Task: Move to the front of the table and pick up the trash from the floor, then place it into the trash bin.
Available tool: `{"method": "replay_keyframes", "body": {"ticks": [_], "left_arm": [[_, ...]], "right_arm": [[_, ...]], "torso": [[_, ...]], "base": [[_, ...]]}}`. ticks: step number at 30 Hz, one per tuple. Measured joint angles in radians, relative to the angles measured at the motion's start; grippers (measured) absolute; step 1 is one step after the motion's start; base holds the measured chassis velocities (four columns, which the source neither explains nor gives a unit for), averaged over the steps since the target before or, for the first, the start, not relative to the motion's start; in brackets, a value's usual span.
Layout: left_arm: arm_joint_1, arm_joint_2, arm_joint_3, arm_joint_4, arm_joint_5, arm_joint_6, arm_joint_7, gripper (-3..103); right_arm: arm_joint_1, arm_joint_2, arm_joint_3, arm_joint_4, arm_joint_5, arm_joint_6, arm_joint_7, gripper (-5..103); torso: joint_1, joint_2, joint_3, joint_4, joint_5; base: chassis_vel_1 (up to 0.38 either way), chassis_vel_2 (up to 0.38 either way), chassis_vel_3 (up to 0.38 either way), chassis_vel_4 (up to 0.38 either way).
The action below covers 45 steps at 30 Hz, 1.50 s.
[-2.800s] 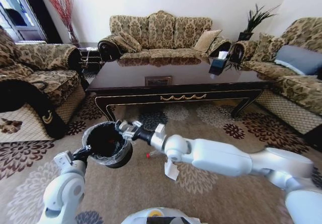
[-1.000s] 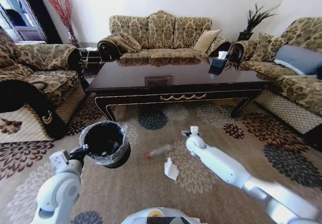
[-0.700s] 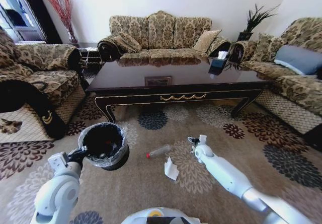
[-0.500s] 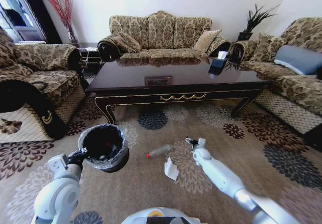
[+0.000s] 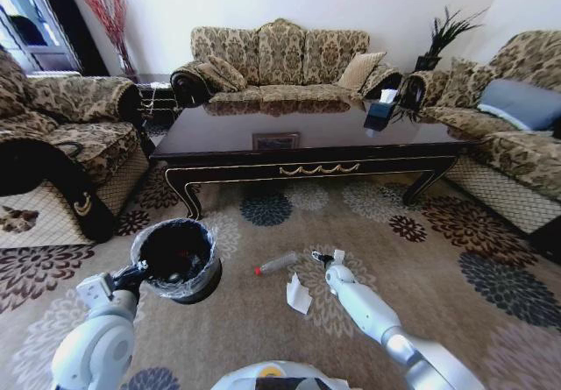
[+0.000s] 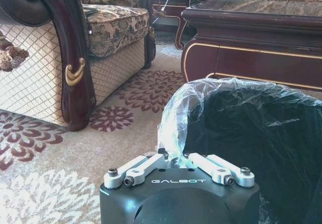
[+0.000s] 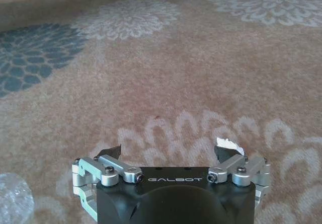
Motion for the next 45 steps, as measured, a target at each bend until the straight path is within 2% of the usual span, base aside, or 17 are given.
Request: {"method": "replay_keyframes", "body": {"ticks": [9, 12, 14, 17, 20, 21, 23, 26, 29, 33, 34, 36, 40, 45], "left_arm": [[0.01, -0.001, 0.003, -0.008, 0.009, 0.0, 0.0, 3], [0.014, 0.0, 0.003, -0.013, 0.009, -0.001, 0.0, 3], [0.015, 0.0, 0.003, -0.014, 0.01, -0.001, 0.0, 3], [0.02, -0.003, 0.004, -0.019, 0.013, -0.001, 0.0, 3], [0.023, -0.005, 0.005, -0.022, 0.016, -0.001, 0.001, 3], [0.026, -0.006, 0.005, -0.025, 0.017, -0.001, 0.001, 3], [0.027, -0.007, 0.006, -0.026, 0.017, -0.001, 0.001, 3], [0.029, -0.009, 0.007, -0.028, 0.02, -0.001, 0.001, 3], [0.029, -0.013, 0.01, -0.027, 0.024, -0.002, 0.001, 3], [0.03, -0.02, 0.017, -0.027, 0.031, -0.002, 0.002, 3], [0.03, -0.02, 0.017, -0.027, 0.031, -0.002, 0.002, 3], [0.033, -0.021, 0.018, -0.028, 0.033, -0.002, 0.002, 3], [0.037, -0.021, 0.016, -0.03, 0.035, -0.002, 0.002, 3], [0.039, -0.025, 0.015, -0.032, 0.037, -0.003, 0.002, 3]], "right_arm": [[-0.011, 0.009, 0.035, -0.015, -0.043, 0.0, 0.038, 101], [-0.018, 0.008, 0.047, -0.033, -0.071, 0.002, 0.056, 86], [-0.019, 0.008, 0.048, -0.036, -0.077, 0.002, 0.057, 86], [-0.024, 0.005, 0.058, -0.037, -0.081, 0.002, 0.064, 74], [-0.028, 0.003, 0.061, -0.037, -0.08, 0.0, 0.065, 70], [-0.032, 0.001, 0.064, -0.035, -0.079, 0.0, 0.065, 58], [-0.035, 0.0, 0.066, -0.034, -0.079, 0.0, 0.065, 58], [-0.045, -0.005, 0.071, -0.026, -0.082, 0.0, 0.065, 42], [-0.054, -0.01, 0.07, -0.021, -0.092, 0.0, 0.064, 37], [-0.072, -0.022, 0.058, -0.009, -0.116, 0.004, 0.05, 15], [-0.072, -0.022, 0.058, -0.009, -0.116, 0.004, 0.05, 15], [-0.075, -0.024, 0.056, -0.005, -0.123, 0.005, 0.048, 5], [-0.078, -0.026, 0.056, -0.004, -0.132, 0.006, 0.047, 1], [-0.083, -0.029, 0.059, 0.01, -0.136, 0.034, 0.037, 0]], "torso": [[0.0, 0.0, 0.0, 0.0001, 0.0001], [0.0, 0.0, 0.0, 0.0001, 0.0001], [0.0, 0.0, 0.0, 0.0001, 0.0001], [0.0, 0.0, 0.0, 0.0001, 0.0001], [0.0, 0.0, 0.0, 0.0002, 0.0002], [0.0, 0.0, 0.0, 0.0001, 0.0001], [0.0, 0.0, 0.0, 0.0001, 0.0002], [0.0, 0.0, 0.0, 0.0001, 0.0002], [0.0, 0.0, 0.0, 0.0002, 0.0002], [0.0, 0.0, 0.0, -0.0002, 0.0002], [0.0, 0.0, 0.0, -0.0002, 0.0002], [0.0, 0.0, 0.0, 0.0003, 0.0001], [0.0, 0.0, 0.0, 0.0002, 0.0], [0.0, 0.0, 0.0, 0.0001, 0.0001]], "base": [[0.0, 0.0, 0.0, 0.0], [0.0, 0.0, 0.0, 0.0], [0.0, 0.0, 0.0, 0.0], [0.0, 0.0, 0.0, 0.0], [0.0, 0.0, 0.0, 0.0], [0.0, 0.0, 0.0, 0.0], [0.0, 0.0, 0.0, 0.0], [0.0, 0.0, 0.0, 0.0], [0.0, 0.0, 0.0, 0.0], [0.0, 0.0, 0.0, 0.0], [0.0, 0.0, 0.0, 0.0], [0.0, 0.0, 0.0, 0.0], [0.0, 0.0, 0.0, 0.0], [0.0, 0.0, 0.0, 0.0]]}}
